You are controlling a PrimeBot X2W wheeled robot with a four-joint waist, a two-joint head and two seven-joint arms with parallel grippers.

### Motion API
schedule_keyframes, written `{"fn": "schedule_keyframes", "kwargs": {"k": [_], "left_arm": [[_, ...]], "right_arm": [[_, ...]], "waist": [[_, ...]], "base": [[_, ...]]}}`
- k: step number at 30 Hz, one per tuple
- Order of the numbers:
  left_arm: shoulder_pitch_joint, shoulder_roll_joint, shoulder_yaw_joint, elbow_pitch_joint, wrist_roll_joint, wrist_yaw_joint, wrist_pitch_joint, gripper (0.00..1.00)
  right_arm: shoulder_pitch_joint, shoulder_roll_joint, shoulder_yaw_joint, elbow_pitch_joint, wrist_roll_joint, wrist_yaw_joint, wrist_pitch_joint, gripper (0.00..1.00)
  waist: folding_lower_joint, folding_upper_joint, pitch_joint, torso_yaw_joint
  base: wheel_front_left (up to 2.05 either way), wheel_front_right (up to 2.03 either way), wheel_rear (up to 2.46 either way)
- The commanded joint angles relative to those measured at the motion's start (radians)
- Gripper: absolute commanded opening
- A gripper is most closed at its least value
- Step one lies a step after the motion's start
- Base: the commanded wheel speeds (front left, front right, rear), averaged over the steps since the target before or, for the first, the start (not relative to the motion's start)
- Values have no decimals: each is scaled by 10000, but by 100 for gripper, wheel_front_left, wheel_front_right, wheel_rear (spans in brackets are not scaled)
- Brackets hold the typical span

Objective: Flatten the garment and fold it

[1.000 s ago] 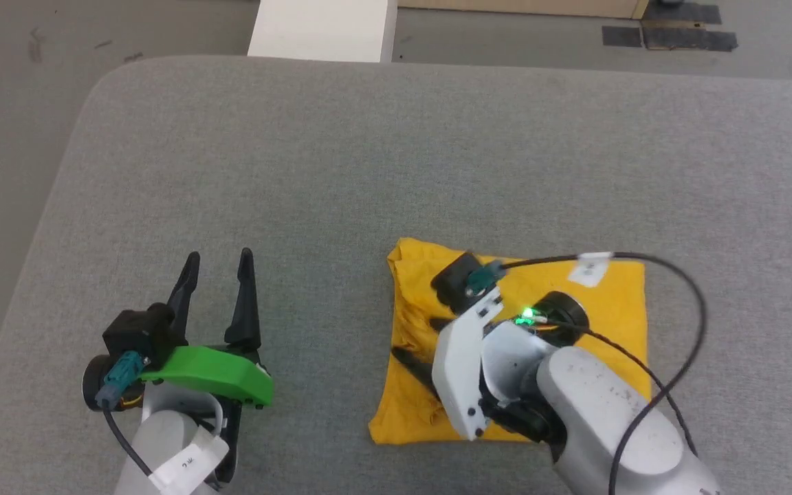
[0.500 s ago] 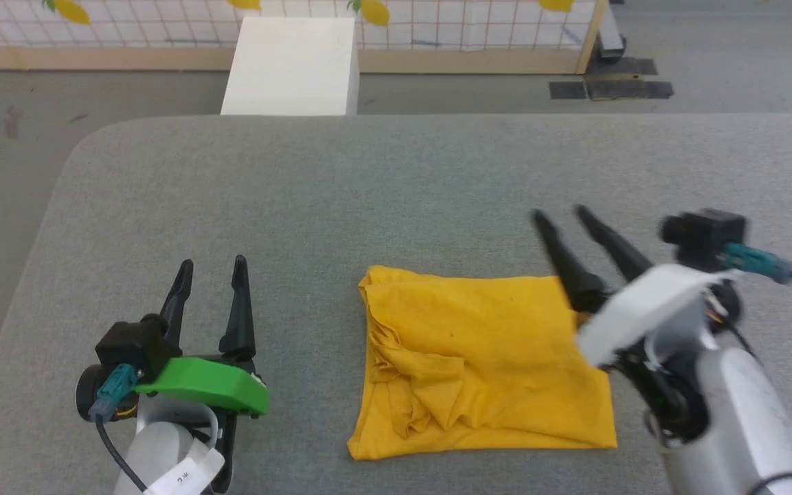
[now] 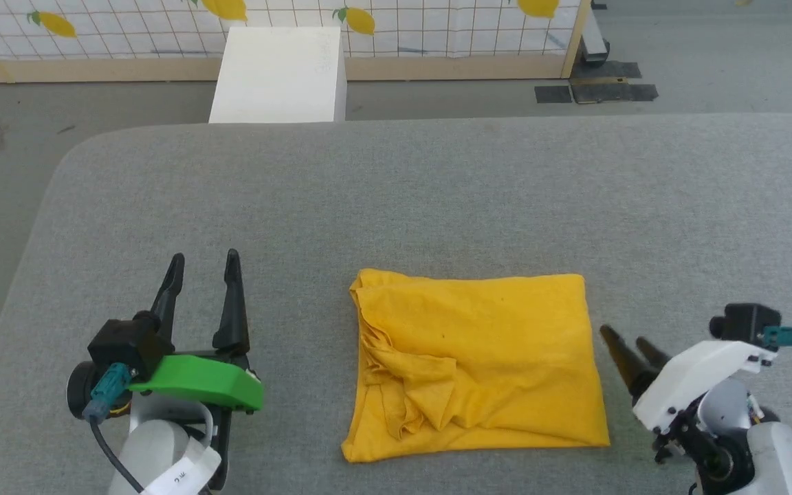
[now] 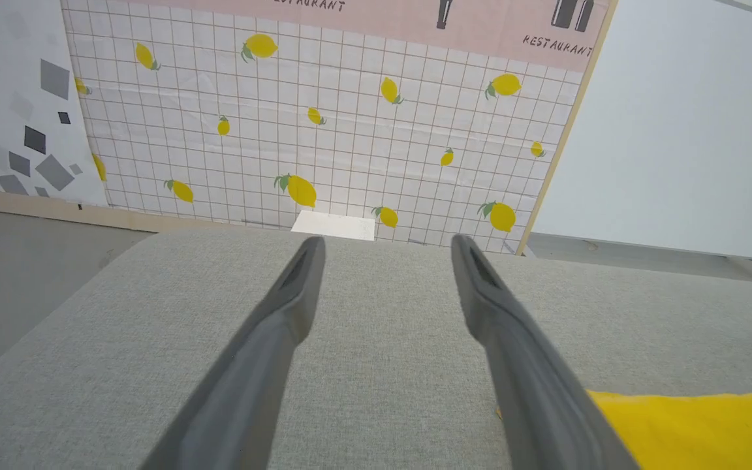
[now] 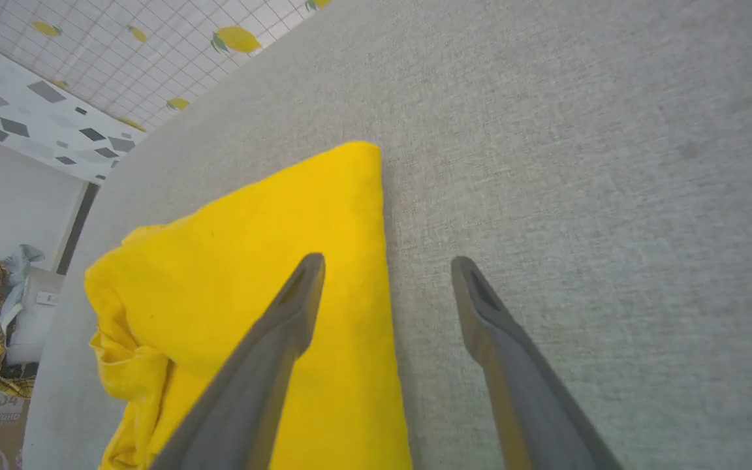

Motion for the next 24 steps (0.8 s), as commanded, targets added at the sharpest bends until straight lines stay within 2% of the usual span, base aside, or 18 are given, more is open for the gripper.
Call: {"fn": "schedule_keyframes", "kwargs": {"k": [1, 9, 14, 15, 16, 17, 21, 24], "left_arm": [[74, -26, 29, 12, 87, 27, -47, 100], [88, -26, 29, 114, 102, 11, -47, 100], [68, -26, 13, 147, 107, 3, -47, 100], [63, -26, 8, 154, 102, 3, -47, 100], [61, -26, 6, 158, 98, 4, -47, 100], [83, -26, 47, 134, 94, 29, -47, 100], [177, -26, 171, 49, 119, 56, -47, 100], [207, -22, 234, -13, 160, 37, -47, 100]], "right_arm": [[18, 20, 112, 181, 125, -13, 164, 100], [-300, 20, 485, 1225, 474, -13, 1193, 100], [-690, 20, 761, 1790, 1118, -13, 1666, 100], [-757, 20, 873, 1905, 1238, -13, 1819, 80], [-807, 20, 944, 1979, 1289, -13, 1914, 41], [-1029, 20, 1081, 2026, 780, -13, 1939, 0], [-1304, -2, 1135, 1737, -251, -13, 1877, 0], [-1495, -395, 1435, 1368, -1192, -13, 1965, 0]], "waist": [[0, 0, 59, 47], [0, 0, 172, 101], [0, 0, 205, 106], [0, 0, 213, 105], [0, 0, 222, 99], [0, 0, 266, -19], [0, 0, 329, -412], [0, 0, 402, -786]], "base": [[0, 0, 0], [0, 0, 0], [0, 0, 0], [0, 0, 0], [0, 0, 0], [0, 0, 0], [0, 0, 0], [0, 0, 0]]}}
